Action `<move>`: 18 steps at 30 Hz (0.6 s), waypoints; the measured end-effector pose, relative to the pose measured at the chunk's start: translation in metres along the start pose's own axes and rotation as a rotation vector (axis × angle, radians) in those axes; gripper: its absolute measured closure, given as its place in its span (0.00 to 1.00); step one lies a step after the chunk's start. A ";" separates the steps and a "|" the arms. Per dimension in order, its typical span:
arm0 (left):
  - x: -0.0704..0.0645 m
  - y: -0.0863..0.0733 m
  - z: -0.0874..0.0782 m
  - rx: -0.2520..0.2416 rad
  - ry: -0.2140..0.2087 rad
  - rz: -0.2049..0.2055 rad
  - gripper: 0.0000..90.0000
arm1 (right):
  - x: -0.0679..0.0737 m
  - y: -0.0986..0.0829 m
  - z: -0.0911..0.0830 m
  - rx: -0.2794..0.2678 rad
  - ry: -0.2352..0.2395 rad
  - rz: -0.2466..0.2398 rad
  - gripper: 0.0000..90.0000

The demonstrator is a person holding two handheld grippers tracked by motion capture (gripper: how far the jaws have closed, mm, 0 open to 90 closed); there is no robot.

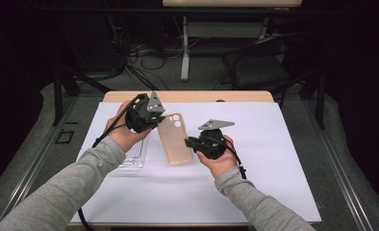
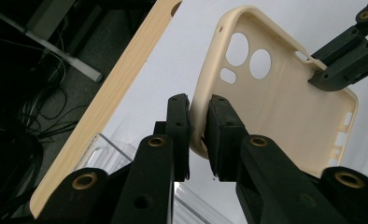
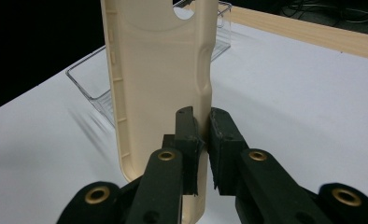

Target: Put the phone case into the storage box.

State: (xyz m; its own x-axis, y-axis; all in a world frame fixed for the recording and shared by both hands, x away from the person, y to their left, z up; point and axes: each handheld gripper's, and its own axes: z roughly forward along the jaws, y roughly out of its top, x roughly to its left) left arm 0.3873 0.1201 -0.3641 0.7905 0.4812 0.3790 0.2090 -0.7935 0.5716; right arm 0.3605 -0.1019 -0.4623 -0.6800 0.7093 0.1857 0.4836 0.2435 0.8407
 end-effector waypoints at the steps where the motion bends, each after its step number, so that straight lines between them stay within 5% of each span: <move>1: 0.000 0.000 0.000 0.002 -0.001 0.005 0.89 | 0.000 0.000 0.000 0.000 0.000 0.001 0.92; 8: 0.000 0.001 0.000 0.007 -0.008 0.029 0.90 | -0.001 0.000 0.000 0.004 -0.004 0.001 0.92; 18: 0.000 0.001 0.000 -0.012 0.006 -0.004 0.87 | 0.000 0.000 -0.002 -0.012 -0.008 0.005 0.93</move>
State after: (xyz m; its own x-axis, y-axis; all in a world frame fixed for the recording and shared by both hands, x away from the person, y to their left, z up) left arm 0.3879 0.1193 -0.3630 0.7862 0.4868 0.3808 0.2057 -0.7871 0.5816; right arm 0.3597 -0.1037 -0.4610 -0.6734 0.7156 0.1857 0.4802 0.2324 0.8458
